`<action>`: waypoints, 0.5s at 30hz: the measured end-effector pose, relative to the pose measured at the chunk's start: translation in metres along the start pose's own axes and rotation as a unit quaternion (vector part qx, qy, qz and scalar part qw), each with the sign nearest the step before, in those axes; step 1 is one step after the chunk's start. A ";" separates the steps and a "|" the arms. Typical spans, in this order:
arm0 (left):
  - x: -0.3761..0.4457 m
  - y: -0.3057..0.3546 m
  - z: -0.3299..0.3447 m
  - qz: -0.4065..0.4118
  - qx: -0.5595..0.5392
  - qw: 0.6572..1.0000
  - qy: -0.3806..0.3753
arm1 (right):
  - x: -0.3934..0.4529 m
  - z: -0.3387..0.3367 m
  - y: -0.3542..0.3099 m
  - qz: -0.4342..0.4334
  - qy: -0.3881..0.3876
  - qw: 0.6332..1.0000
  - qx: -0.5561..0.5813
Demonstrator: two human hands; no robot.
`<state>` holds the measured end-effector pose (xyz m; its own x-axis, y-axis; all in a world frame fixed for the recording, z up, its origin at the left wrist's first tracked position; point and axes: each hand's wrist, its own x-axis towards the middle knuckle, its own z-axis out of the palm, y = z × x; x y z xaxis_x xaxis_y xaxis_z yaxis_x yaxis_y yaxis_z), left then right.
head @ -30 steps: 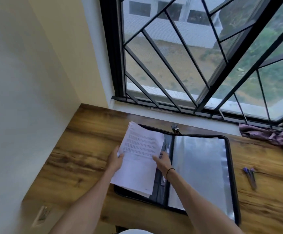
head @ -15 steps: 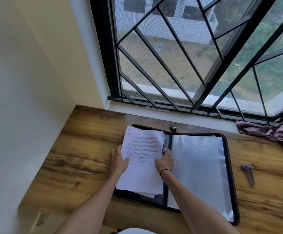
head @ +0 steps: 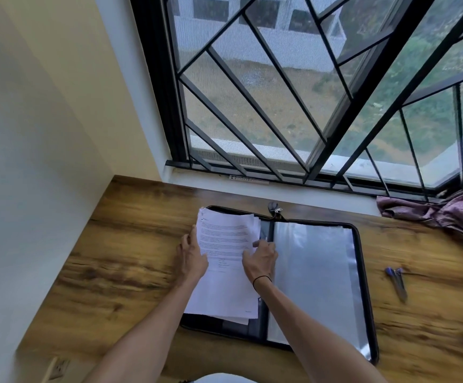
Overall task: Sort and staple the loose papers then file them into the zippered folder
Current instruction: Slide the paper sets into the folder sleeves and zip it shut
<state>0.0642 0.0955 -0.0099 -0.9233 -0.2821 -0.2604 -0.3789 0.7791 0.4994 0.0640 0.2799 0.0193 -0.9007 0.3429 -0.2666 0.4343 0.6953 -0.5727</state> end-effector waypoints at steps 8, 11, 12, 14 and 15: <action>0.001 0.007 -0.003 0.083 -0.053 0.988 0.119 | 0.007 0.000 -0.013 0.023 -0.009 0.990 0.142; 0.003 0.018 -0.007 0.090 -0.081 0.985 0.123 | 0.010 -0.002 -0.019 0.109 -0.115 0.951 0.267; 0.004 0.020 -0.007 0.100 -0.098 0.984 0.114 | 0.012 -0.001 -0.020 0.115 -0.151 0.944 0.269; 0.003 0.027 -0.010 0.102 -0.166 0.979 0.055 | 0.018 0.003 -0.018 0.111 -0.191 0.940 0.259; 0.001 0.030 -0.012 0.091 -0.196 0.976 0.012 | 0.018 0.003 -0.019 0.113 -0.192 0.939 0.262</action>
<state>0.0508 0.1118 0.0151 -0.9771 -0.1751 -0.1209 -0.1985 0.5453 0.8144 0.0398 0.2710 0.0232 -0.7670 0.1213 -0.6301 0.6409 0.1914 -0.7434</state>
